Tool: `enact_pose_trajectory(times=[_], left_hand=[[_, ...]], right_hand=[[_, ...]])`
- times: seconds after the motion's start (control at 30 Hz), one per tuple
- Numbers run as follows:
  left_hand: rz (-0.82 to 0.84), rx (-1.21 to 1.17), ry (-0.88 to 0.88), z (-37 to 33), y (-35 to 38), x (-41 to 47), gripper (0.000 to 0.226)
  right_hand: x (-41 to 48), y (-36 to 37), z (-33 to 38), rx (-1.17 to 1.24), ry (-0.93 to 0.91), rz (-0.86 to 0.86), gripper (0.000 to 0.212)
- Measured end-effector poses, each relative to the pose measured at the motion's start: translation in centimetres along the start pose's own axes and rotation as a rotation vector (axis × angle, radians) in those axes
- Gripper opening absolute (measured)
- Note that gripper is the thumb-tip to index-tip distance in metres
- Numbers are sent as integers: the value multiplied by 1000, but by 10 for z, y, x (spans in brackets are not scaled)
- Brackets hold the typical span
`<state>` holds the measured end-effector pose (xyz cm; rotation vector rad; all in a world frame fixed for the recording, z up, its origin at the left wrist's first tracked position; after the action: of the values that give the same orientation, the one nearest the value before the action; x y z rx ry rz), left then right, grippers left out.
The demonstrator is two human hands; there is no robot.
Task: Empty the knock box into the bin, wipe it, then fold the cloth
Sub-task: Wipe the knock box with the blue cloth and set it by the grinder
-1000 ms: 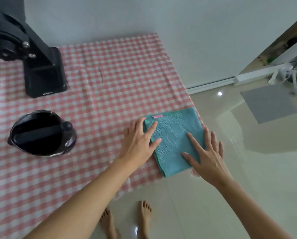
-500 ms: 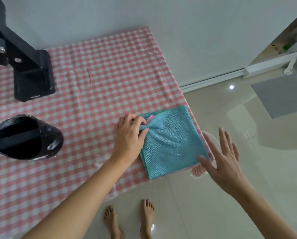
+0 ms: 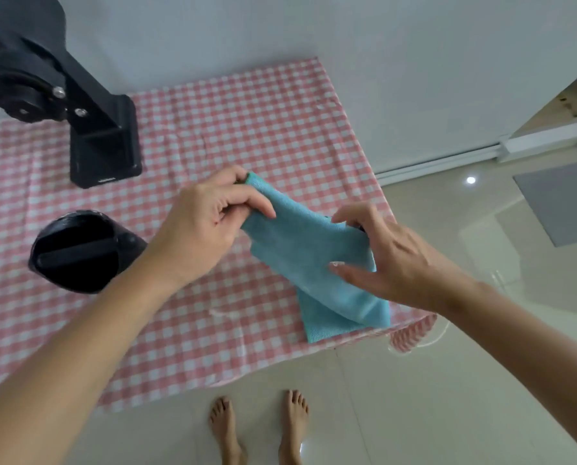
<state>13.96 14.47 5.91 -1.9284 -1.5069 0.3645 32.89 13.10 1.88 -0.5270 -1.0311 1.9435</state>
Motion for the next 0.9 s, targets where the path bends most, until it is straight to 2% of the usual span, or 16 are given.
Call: enact_pose_trajectory(times=[0.1, 0.23, 0.33, 0.4, 0.53, 0.67, 0.77, 0.9], left_hand=[[-95, 67, 17, 7, -33, -1, 30], [-155, 145, 65, 7, -50, -4, 22], [-202, 46, 39, 14, -58, -7, 17], [-195, -75, 5, 21, -62, -6, 18], [-76, -400, -81, 33, -65, -5, 23], [13, -640, -166, 37, -71, -8, 32], [19, -653, -135, 31, -77, -8, 34], [-54, -615, -87, 24, -93, 1, 32]], right_hand=[[-2, 4, 16, -35, 8, 105, 41], [-5, 11, 47, 54, -4, 258, 38], [-4, 8, 65, 115, -1, 298, 33], [-1, 0, 73, 144, 11, 274, 28], [5, -13, 71, 207, 56, 209, 32], [9, -25, 41, 262, 133, 47, 38], [6, -41, 19, 374, 184, -101, 53], [3, -66, 15, 367, 132, -278, 33]])
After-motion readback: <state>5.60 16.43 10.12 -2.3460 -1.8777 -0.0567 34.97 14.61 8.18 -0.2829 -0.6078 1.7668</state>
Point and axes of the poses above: each hand's wrist, its own x-axis towards the middle knuckle, its own y-axis out of the palm, z = x × y, the point moved 10 cm from there along x, towards the middle knuckle, and after that the axes turned 6 degrees about y, right-handed, at the moved point
